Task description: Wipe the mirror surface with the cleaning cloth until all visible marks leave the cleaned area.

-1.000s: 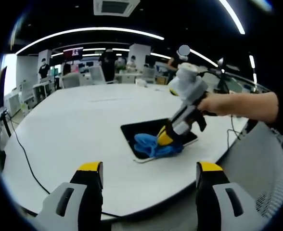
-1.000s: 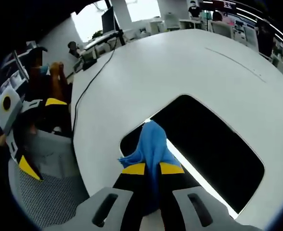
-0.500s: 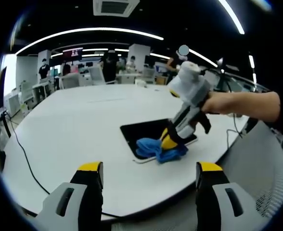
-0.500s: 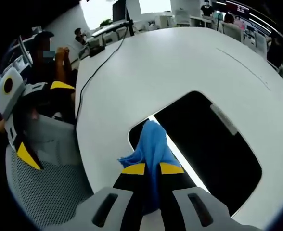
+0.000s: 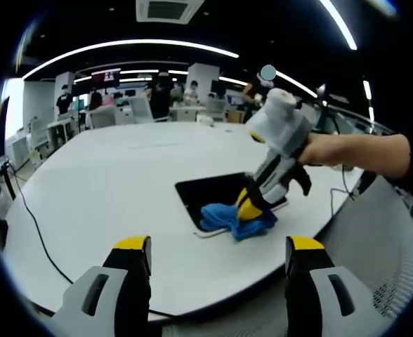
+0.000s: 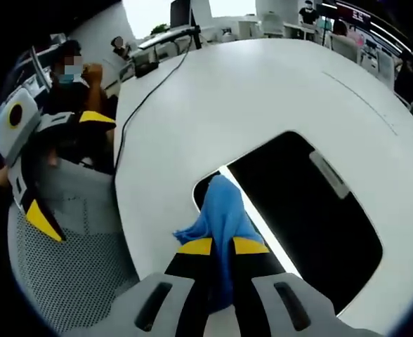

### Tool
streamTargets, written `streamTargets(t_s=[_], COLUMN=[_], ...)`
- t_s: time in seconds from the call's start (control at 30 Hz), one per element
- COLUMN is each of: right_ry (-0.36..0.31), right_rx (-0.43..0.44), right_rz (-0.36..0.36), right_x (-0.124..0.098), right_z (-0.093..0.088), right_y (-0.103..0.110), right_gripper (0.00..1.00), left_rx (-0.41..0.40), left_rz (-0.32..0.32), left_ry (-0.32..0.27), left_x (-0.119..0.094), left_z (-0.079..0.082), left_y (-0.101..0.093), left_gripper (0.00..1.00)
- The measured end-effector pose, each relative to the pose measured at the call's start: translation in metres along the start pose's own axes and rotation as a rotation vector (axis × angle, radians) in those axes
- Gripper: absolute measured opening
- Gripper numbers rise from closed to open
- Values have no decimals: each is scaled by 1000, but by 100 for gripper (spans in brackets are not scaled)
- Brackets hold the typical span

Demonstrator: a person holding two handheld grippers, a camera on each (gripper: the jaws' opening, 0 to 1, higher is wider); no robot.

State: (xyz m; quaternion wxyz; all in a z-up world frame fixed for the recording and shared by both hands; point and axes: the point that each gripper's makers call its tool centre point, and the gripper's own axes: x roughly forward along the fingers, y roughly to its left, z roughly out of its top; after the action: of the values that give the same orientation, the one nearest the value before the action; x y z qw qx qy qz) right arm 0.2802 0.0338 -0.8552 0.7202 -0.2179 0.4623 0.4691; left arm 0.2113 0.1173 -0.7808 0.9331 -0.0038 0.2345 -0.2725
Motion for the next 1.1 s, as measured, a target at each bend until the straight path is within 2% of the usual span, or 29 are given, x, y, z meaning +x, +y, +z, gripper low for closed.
streamTargets(t_s=[0.4, 1.1], right_ry=[2, -7], right_rx=[17, 97], right_rz=[10, 10], right_x=[-3, -20], right_z=[-5, -31], right_y=[0, -16], right_gripper=[3, 3], left_rx=[-2, -5], left_rz=[4, 5], left_ry=[0, 6], left_x=[0, 0], left_z=[0, -1], left_y=[1, 1], left_gripper=[79, 78])
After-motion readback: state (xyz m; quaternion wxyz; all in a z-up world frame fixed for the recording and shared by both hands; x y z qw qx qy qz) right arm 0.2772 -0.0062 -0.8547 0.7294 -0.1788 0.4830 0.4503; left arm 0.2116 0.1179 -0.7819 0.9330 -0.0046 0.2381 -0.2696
